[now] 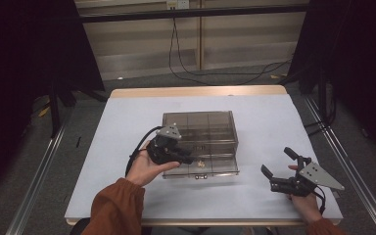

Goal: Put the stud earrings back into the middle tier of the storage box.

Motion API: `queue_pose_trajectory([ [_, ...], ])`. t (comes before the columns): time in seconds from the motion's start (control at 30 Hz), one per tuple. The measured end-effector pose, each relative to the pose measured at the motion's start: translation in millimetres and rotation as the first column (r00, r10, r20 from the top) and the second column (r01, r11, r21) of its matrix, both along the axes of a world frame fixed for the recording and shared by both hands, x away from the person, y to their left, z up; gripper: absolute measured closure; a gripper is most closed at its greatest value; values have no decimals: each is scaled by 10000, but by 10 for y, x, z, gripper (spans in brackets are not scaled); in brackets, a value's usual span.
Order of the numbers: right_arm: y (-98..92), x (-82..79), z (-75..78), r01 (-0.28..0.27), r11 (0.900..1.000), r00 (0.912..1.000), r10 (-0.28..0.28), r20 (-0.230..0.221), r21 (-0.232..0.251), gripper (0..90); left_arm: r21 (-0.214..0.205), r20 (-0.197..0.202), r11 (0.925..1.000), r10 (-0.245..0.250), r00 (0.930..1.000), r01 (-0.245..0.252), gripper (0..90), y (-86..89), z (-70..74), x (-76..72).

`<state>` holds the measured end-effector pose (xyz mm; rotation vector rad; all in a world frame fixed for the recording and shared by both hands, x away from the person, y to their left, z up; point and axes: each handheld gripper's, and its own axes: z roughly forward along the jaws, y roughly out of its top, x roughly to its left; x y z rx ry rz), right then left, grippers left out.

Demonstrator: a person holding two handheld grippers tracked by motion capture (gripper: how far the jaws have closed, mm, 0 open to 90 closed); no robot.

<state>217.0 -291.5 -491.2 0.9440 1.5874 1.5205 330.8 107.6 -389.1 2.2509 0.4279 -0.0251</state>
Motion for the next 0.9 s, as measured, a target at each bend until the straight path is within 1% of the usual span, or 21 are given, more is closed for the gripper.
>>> queue_pose_trajectory([
  [0.03, 0, -1, 0, -9, 10000, 10000, 9, -7, 11, 0, -206, -13, 9996, 203, 9998, -203, 657, 29, -6, -16],
  [0.07, 0, 0, 0, -12, 10000, 10000, 12, -7, 13, 0, -177, -102, 9994, 281, 9996, -283, 631, 60, -4, -19],
  [0.1, 0, 0, 0, -10, 10000, 10000, 10, -11, 14, 0, -316, -103, 9986, 416, 9991, -419, 593, 85, -14, -26],
  [0.17, 0, 0, 0, -10, 10000, 10000, 10, -10, 10, 0, -348, -150, 9973, 643, 9978, -648, 529, 144, -19, -35],
  [0.2, 0, 0, 0, -9, 10000, 10000, 9, -10, 11, 0, -348, -150, 9973, 643, 9978, -648, 503, 144, -19, -35],
  [0.23, 0, -1, 0, -6, 10000, 10000, 6, -10, 12, 0, -383, -55, 9957, 839, 9965, -840, 468, 200, -28, -54],
  [0.3, 0, 0, 0, -8, 10000, 10000, 8, -13, 15, 0, -226, 34, 9955, 924, 9957, -923, 396, 254, -32, -84],
  [0.33, -1, 0, 0, -6, 10000, 10000, 6, -10, 15, 0, -349, 43, 9939, 1052, 9944, -1050, 357, 282, -42, -101],
  [0.37, -3, 1, 0, -22, 10000, 10000, 22, 4, -5, 0, -375, 50, 9926, 1160, 9932, -1157, 310, 305, -44, -113],
  [0.4, -3, 1, 0, -25, 10000, 10000, 25, 6, -8, 0, -443, 92, 9907, 1290, 9916, -1284, 284, 340, -46, -128],
  [0.47, -2, 0, 0, -19, 10000, 10000, 19, -7, 0, 0, -535, 287, 9855, 1627, 9863, -1611, 233, 418, -52, -162],
  [0.5, -1, 1, 0, -18, 10000, 10000, 18, 6, 3, 0, -566, 294, 9832, 1754, 9841, -1735, 219, 450, -58, -170],
  [0.57, -1, 0, 0, -16, 10000, 10000, 16, 11, 0, 0, -469, 412, 9761, 2142, 9759, -2123, 200, 512, -65, -187],
  [0.6, 0, -1, 0, -1, 10000, 10000, 1, -8, 14, 0, -277, 490, 9723, 2331, 9712, -2319, 175, 551, -70, -199],
  [0.63, 0, -1, 0, -1, 10000, 10000, 1, -8, 14, 0, -277, 490, 9723, 2331, 9712, -2319, 150, 551, -70, -199],
  [0.67, 0, -1, 0, -2, 10000, 10000, 2, -6, 10, 0, -204, 550, 9690, 2468, 9675, -2461, 137, 587, -75, -212],
  [0.7, 0, -1, 0, -1, 10000, 10000, 1, -10, 14, 0, -228, 508, 9636, 2674, 9623, -2665, 124, 666, -92, -236],
  [0.77, 1, -2, 0, 0, 10000, 10000, 0, 4, 7, 0, -293, 470, 9528, 3034, 9517, -3023, 111, 753, -115, -259],
  [0.8, 1, -1, 0, 0, 10000, 10000, 0, 5, 2, 0, -346, 437, 9507, 3094, 9499, -3081, 92, 797, -132, -273],
  [0.87, 1, -2, 0, 2, 10000, 10000, -2, 0, 10, 0, -288, 525, 9432, 3320, 9418, -3308, 77, 889, -160, -306],
  [0.9, 1, -2, 0, 1, 10000, 10000, -1, 1, 5, 0, -336, 501, 9434, 3314, 9422, -3300, 65, 928, -179, -320],
])
